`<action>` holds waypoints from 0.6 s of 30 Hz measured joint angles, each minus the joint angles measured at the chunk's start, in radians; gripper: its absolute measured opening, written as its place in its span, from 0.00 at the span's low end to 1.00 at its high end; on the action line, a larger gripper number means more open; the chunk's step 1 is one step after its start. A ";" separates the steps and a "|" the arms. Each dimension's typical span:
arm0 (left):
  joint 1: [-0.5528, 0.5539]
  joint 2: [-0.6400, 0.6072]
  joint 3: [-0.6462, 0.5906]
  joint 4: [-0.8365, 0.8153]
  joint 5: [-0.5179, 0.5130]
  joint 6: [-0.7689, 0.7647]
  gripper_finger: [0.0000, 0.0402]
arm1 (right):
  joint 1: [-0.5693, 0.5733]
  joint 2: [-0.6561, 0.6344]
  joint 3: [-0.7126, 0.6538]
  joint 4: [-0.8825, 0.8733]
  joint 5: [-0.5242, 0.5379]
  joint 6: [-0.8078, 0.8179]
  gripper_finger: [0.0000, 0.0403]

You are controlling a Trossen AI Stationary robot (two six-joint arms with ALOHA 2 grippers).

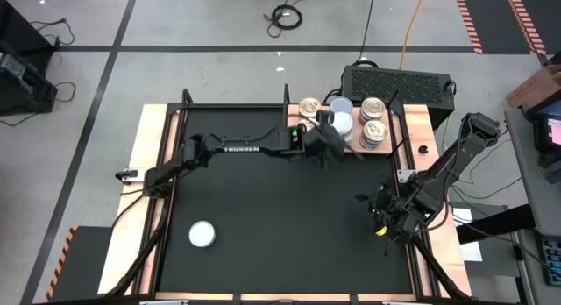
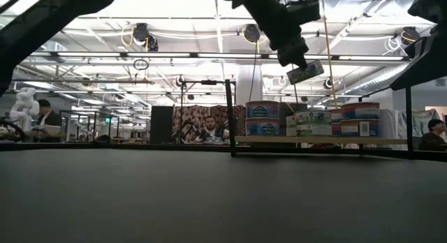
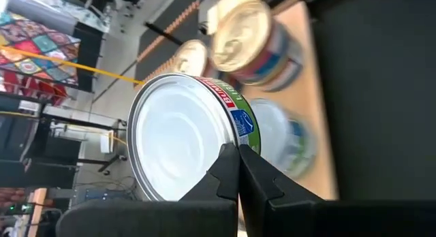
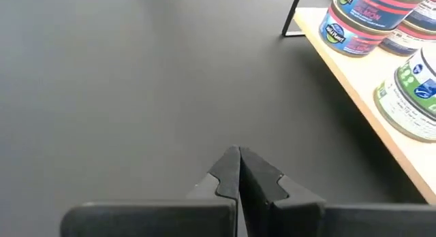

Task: Stack canned seafood by type on shelf
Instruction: Stack the green tuna can on top of the top green tuna cans on the shelf

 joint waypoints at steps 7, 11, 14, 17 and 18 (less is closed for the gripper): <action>0.065 0.030 0.001 0.107 0.062 0.070 0.00 | -0.001 0.000 0.000 -0.065 0.094 0.020 0.00; 0.094 0.076 0.001 0.154 0.085 0.092 0.00 | -0.001 0.000 0.000 -0.143 0.147 0.081 0.00; 0.117 0.109 0.031 0.200 0.087 0.103 0.00 | -0.003 -0.002 0.000 -0.212 0.158 0.143 0.00; 0.137 0.135 0.067 0.224 0.097 0.104 0.00 | -0.003 -0.004 0.000 -0.262 0.158 0.196 0.00; 0.143 0.144 0.078 0.228 0.102 0.104 0.00 | -0.003 -0.003 0.000 -0.275 0.155 0.207 0.00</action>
